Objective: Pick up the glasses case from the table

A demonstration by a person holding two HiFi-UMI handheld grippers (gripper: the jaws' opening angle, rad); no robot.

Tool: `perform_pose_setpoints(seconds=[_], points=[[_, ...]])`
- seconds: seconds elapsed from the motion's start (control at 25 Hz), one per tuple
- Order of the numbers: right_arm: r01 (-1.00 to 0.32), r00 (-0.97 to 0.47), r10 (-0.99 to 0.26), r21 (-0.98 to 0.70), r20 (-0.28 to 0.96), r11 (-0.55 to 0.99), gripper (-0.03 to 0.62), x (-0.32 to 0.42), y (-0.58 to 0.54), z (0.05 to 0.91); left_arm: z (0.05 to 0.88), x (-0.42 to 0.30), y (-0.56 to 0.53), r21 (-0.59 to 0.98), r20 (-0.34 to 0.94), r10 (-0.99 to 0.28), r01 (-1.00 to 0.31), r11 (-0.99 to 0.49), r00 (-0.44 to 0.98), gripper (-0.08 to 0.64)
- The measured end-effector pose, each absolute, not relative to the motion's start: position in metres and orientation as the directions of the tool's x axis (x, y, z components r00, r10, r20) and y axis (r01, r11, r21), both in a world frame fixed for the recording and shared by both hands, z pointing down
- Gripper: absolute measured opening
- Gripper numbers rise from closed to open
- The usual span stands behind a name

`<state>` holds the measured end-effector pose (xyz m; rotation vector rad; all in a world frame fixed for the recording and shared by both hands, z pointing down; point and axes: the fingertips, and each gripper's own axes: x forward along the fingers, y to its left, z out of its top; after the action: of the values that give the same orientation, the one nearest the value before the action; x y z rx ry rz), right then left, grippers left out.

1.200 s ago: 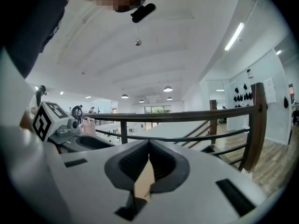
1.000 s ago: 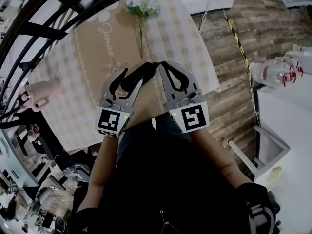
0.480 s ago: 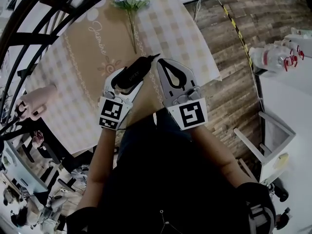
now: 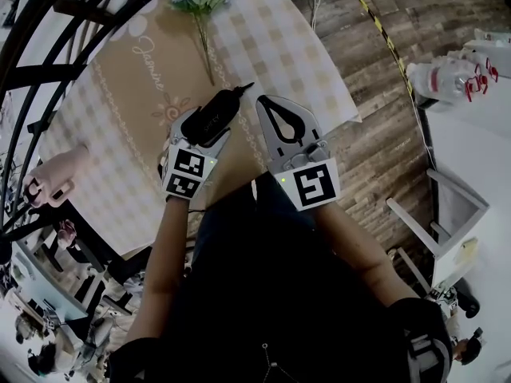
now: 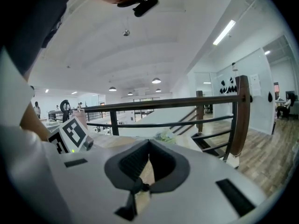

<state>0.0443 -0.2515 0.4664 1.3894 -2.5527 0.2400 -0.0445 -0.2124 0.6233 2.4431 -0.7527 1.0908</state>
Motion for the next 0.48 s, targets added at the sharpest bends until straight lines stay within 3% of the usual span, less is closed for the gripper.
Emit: perform_pose_setpoints(seconds=[0.48], points=[[-0.848,-0.515,-0.807,-0.033,0.289,0.529,0.011,0.048,-0.253,0.474,0.658,-0.045,-0.21,0.083,0.869,-0.21,-0.55,-0.831,0.449,0.342]])
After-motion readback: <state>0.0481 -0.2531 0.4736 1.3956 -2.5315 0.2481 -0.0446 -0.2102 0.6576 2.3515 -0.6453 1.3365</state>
